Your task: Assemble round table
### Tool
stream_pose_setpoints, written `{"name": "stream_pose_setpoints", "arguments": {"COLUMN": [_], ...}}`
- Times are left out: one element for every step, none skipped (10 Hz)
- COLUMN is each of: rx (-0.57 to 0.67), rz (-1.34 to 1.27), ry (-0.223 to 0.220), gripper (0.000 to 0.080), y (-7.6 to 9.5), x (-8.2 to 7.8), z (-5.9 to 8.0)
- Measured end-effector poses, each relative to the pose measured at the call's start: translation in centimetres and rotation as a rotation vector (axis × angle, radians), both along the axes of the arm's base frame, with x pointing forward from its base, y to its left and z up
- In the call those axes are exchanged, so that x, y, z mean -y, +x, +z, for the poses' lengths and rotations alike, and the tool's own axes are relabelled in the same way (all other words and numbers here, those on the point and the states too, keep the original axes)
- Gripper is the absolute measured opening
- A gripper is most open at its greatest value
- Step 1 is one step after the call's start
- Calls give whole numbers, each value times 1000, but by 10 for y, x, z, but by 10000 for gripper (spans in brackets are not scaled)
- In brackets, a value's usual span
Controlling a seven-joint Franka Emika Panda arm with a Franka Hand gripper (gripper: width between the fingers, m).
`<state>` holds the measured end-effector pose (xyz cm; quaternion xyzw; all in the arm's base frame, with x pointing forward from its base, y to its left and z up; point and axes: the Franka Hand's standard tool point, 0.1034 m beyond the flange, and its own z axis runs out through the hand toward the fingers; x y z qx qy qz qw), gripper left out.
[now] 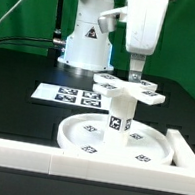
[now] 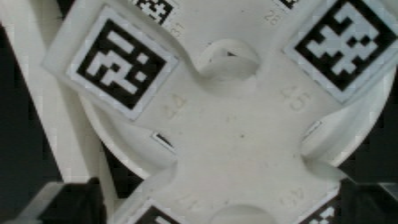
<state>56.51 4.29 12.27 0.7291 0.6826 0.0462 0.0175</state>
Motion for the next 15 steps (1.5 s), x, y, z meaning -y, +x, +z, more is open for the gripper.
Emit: {"name": "stream_pose_setpoints", "arguments": {"rx": [7, 3, -2, -8, -13, -19, -25, -27, -30, -31, -32, -34, -35, -35, -35], "rz": [85, 114, 98, 74, 38, -3, -31, -34, -35, -35, -35, -35, -36, -38, -40], "ry": [-13, -18, -16, -14, -11, -7, -5, -5, -5, -5, -5, -5, -5, -5, -5], "gripper": [649, 649, 649, 649, 649, 649, 649, 649, 649, 649, 649, 649, 622, 622, 451], "y": [-1, -4, -5, -6, -7, -8, -9, -9, -10, -10, -10, -11, -11, -11, -11], "x": [2, 3, 2, 2, 1, 0, 0, 1, 1, 1, 1, 1, 2, 3, 5], "z": [-2, -4, -6, -9, -11, -12, -14, -16, -18, -18, -19, -20, -21, -21, -21]}}
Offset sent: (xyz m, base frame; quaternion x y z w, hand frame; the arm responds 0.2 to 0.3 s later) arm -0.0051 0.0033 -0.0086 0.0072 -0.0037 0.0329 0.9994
